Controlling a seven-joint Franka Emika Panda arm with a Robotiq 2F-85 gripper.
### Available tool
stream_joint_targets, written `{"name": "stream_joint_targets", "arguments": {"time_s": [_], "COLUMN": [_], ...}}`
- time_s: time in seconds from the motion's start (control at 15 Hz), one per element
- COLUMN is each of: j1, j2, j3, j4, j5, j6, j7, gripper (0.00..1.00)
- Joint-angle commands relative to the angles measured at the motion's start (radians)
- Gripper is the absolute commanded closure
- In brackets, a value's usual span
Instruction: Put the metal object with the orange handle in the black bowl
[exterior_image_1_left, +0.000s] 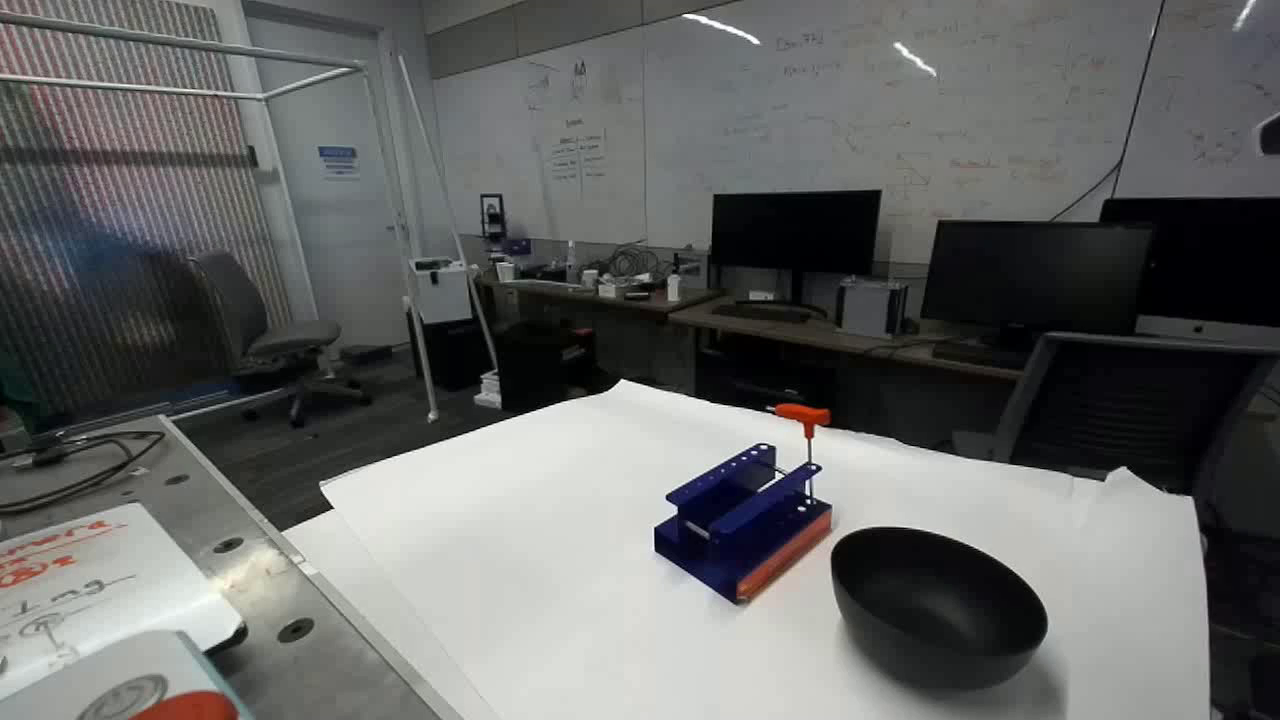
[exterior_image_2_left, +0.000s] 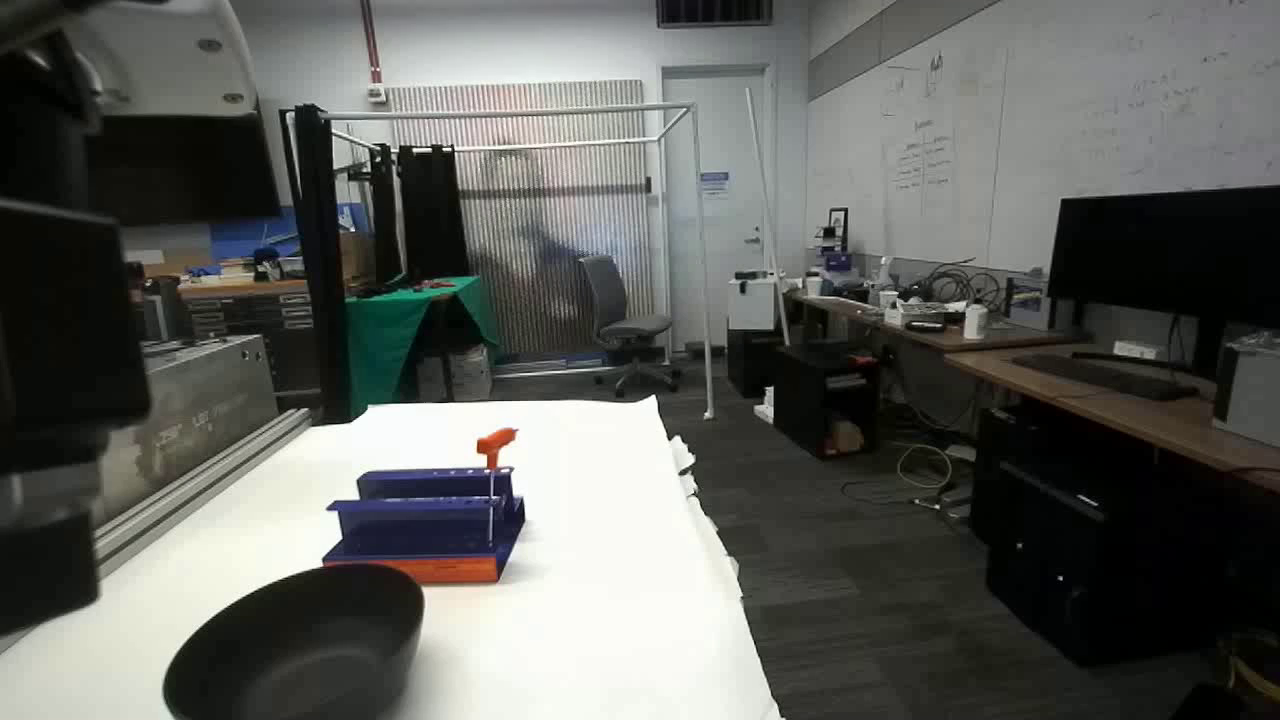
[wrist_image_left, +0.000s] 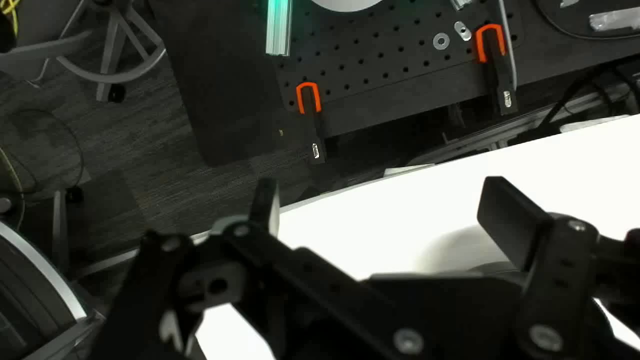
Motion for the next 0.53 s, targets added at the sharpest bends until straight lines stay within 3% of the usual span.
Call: {"name": "stream_joint_targets", "arguments": {"time_s": [0.0,0.2,0.47], "j1": [0.01,0.009,0.008], "j2": [0.001,0.0,0.253], "j3": [-0.008,-0.008,0.027], "j4": [0.004,0.006,0.17], "j5": [-0.005,-0.005,0.062], "j6": [-0.003,-0.003,0.108], "j7": [0.005,0.005,0.069], "gripper": [0.0,0.0,0.0]}}
